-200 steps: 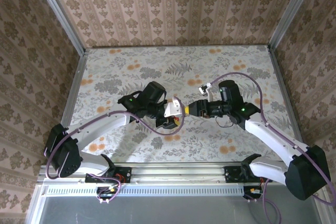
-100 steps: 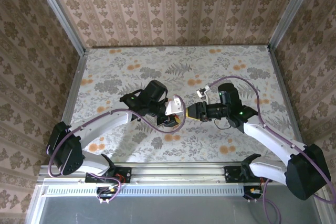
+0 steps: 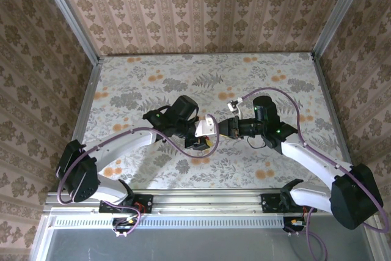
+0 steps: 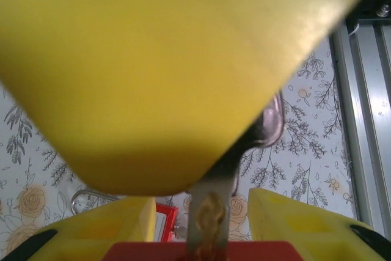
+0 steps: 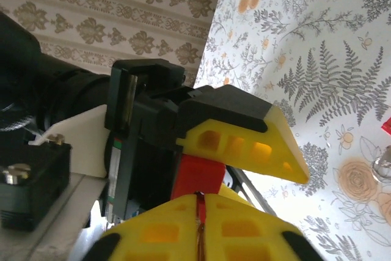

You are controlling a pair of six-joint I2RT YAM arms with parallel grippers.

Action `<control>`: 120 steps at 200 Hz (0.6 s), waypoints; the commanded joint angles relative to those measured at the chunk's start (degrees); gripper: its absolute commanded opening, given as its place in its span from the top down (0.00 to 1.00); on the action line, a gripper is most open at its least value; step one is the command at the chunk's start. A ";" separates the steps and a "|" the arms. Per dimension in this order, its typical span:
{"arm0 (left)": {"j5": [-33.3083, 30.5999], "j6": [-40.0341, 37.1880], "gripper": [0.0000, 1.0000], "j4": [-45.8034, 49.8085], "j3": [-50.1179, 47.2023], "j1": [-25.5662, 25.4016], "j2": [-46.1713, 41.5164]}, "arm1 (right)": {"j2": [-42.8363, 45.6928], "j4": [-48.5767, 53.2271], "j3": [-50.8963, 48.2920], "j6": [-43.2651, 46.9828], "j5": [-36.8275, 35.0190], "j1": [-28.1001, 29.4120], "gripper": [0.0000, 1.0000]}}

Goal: Unlock with the key

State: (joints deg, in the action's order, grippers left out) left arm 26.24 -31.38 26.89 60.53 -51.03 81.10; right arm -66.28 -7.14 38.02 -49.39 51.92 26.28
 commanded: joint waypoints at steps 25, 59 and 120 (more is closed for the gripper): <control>0.57 -1.74 0.93 -4.17 1.15 -0.38 -0.65 | 1.28 -2.96 -2.55 -1.64 1.45 0.70 1.00; 2.55 1.32 0.55 -9.97 -0.57 2.31 -3.44 | 1.46 -4.16 -3.30 -2.52 0.69 0.70 1.00; 6.74 14.02 0.00 -23.61 -8.22 7.44 -15.44 | 1.36 -4.69 -1.17 -1.49 -2.00 0.44 1.00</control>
State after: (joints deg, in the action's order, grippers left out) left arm 29.78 -24.01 12.32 55.05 -45.17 70.50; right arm -65.60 -11.09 35.20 -51.62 50.39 26.41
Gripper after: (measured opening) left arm 0.995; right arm 0.076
